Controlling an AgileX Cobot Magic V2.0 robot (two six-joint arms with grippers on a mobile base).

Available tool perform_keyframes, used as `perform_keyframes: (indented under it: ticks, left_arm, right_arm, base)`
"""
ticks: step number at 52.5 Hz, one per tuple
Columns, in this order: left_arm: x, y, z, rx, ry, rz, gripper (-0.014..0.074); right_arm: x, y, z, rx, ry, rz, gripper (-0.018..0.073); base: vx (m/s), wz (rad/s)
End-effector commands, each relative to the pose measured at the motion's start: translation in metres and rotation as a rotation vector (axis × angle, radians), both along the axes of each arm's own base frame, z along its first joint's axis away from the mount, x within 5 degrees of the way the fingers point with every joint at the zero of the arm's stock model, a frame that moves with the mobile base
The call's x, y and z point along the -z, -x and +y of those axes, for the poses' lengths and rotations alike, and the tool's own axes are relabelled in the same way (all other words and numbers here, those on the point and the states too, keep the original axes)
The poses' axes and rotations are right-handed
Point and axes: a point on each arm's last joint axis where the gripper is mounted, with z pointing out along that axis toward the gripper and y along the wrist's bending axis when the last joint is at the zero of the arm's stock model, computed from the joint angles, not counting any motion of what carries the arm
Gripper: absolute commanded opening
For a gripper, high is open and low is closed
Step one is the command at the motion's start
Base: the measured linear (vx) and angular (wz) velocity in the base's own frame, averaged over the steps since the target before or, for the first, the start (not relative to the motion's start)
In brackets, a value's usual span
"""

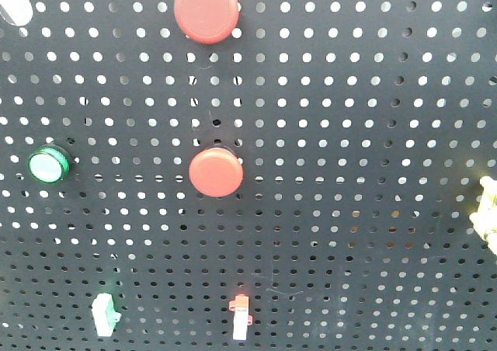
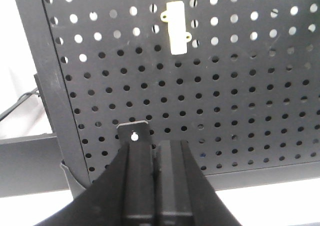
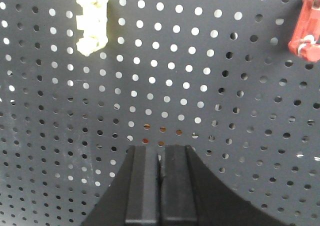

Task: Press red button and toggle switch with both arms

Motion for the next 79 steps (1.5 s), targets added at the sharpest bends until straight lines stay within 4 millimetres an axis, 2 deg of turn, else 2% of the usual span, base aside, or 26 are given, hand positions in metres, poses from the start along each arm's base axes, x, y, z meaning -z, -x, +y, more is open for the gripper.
perform_keyframes:
  ticks: [1, 31, 38, 44, 47, 56, 64, 67, 79]
  left_arm:
    - [0.004, 0.0, 0.001, -0.008, 0.02, -0.057, 0.0001]
    - [0.004, 0.0, 0.001, -0.008, 0.02, -0.057, 0.0001]
    - [0.004, 0.0, 0.001, -0.008, 0.02, -0.057, 0.0001]
    - [0.004, 0.0, 0.001, -0.008, 0.02, -0.057, 0.0001]
    - [0.004, 0.0, 0.001, -0.008, 0.02, -0.057, 0.0001]
    - [0.004, 0.0, 0.001, -0.008, 0.02, -0.057, 0.0001]
    - [0.004, 0.0, 0.001, -0.008, 0.02, -0.057, 0.0001]
    - [0.004, 0.0, 0.001, -0.008, 0.02, -0.057, 0.0001]
    - [0.004, 0.0, 0.001, -0.008, 0.019, -0.053, 0.0001]
  right_arm:
    - [-0.014, 0.0, -0.002, 0.024, -0.021, -0.08, 0.0]
    - [-0.014, 0.0, -0.002, 0.024, -0.02, -0.08, 0.0]
    - [-0.011, -0.003, -0.007, 0.08, 0.057, -0.071, 0.0]
    - [0.005, -0.011, -0.012, 0.131, -0.033, -0.063, 0.0]
    - [0.019, -0.018, -0.015, 0.155, -0.058, -0.062, 0.0]
    - [0.078, -0.032, -0.019, 0.197, -0.009, -0.039, 0.0]
    - [0.124, -0.033, -0.018, 0.182, -0.075, -0.071, 0.0]
    - [0.129, -0.031, -0.018, 0.181, -0.114, -0.082, 0.0]
    - [0.128, -0.028, -0.018, 0.179, -0.114, -0.1, 0.0]
  base:
    - [0.0, 0.0]
    - [0.0, 0.0]
    - [0.0, 0.0]
    - [0.0, 0.0]
    - [0.0, 0.0]
    - [0.0, 0.0]
    - [0.0, 0.0]
    - [0.0, 0.0]
    - [0.0, 0.0]
